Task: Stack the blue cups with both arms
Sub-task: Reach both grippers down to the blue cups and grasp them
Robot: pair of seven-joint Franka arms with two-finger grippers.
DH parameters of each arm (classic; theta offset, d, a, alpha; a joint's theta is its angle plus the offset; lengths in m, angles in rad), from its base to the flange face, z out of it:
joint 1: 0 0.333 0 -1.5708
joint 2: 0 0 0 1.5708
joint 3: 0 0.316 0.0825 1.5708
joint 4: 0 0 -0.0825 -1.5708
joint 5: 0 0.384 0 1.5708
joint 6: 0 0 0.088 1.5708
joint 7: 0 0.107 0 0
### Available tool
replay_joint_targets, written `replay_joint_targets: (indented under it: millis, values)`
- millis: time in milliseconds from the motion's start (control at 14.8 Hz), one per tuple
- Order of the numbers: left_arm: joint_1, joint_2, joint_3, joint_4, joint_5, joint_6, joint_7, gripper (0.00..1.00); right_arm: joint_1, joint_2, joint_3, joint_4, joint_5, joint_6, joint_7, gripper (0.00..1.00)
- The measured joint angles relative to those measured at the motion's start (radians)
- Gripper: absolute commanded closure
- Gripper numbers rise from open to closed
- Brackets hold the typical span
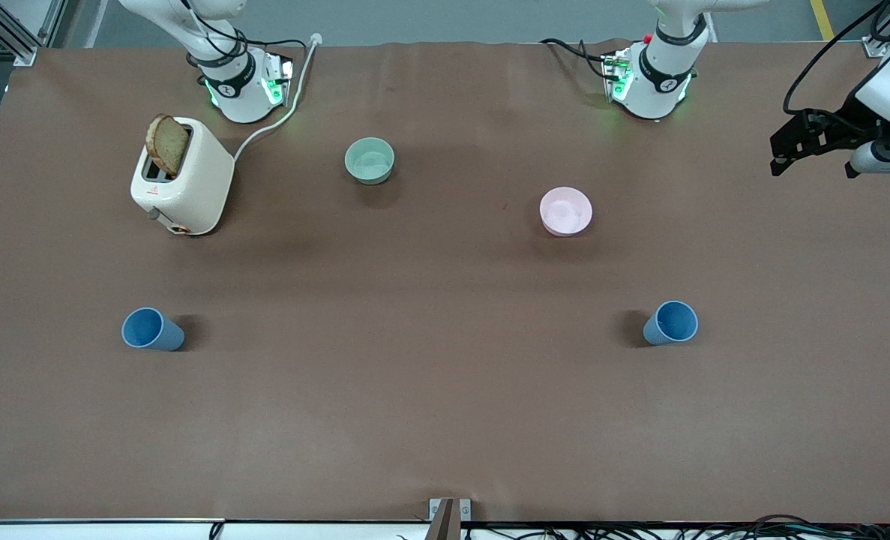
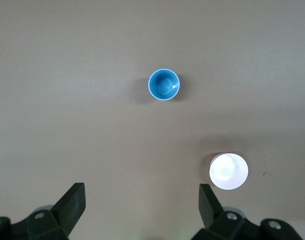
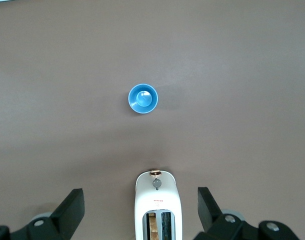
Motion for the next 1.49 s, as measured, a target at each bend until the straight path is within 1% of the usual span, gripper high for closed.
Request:
replay_joint_targets:
  millis: [338,541,676,811,946,1081,1149,1284,1486]
  values:
    - [0.005,0.002,0.003,0.009,-0.005,0.002,0.0,0.0,0.0,0.0,0.0,0.0,0.0,0.0,0.0,0.0]
    - [0.03,0.035,0.007,0.017,-0.008,0.02,0.0,0.0,0.0,0.0,0.0,0.0,0.001,0.0,0.0,0.0]
    - [0.054,0.088,0.01,0.013,-0.013,0.078,0.001,0.0,0.0,0.0,0.0,0.0,0.001,0.0,0.0,0.0]
    - [0.062,0.153,0.011,-0.013,-0.013,0.15,0.001,0.0,0.0,0.002,0.0,0.0,0.001,-0.001,0.0,0.0]
    - [0.062,0.212,0.011,-0.079,-0.012,0.287,0.0,0.0,0.0,0.014,-0.001,0.0,0.001,0.003,0.0,0.0]
    - [0.061,0.269,0.011,-0.159,-0.012,0.435,0.0,0.0,-0.001,0.047,-0.003,-0.008,0.001,0.022,-0.013,0.0]
    - [0.061,0.3,0.011,-0.185,-0.012,0.487,0.0,0.0,-0.001,0.07,-0.005,-0.024,0.001,0.058,-0.028,0.0]
    - [0.061,0.366,0.011,-0.208,-0.012,0.556,-0.001,0.0,-0.004,0.125,-0.008,-0.096,0.001,0.196,-0.063,0.0]
    - [0.058,0.449,0.011,-0.212,-0.012,0.618,-0.055,0.01,-0.005,0.201,-0.01,-0.272,0.001,0.489,-0.127,0.0]
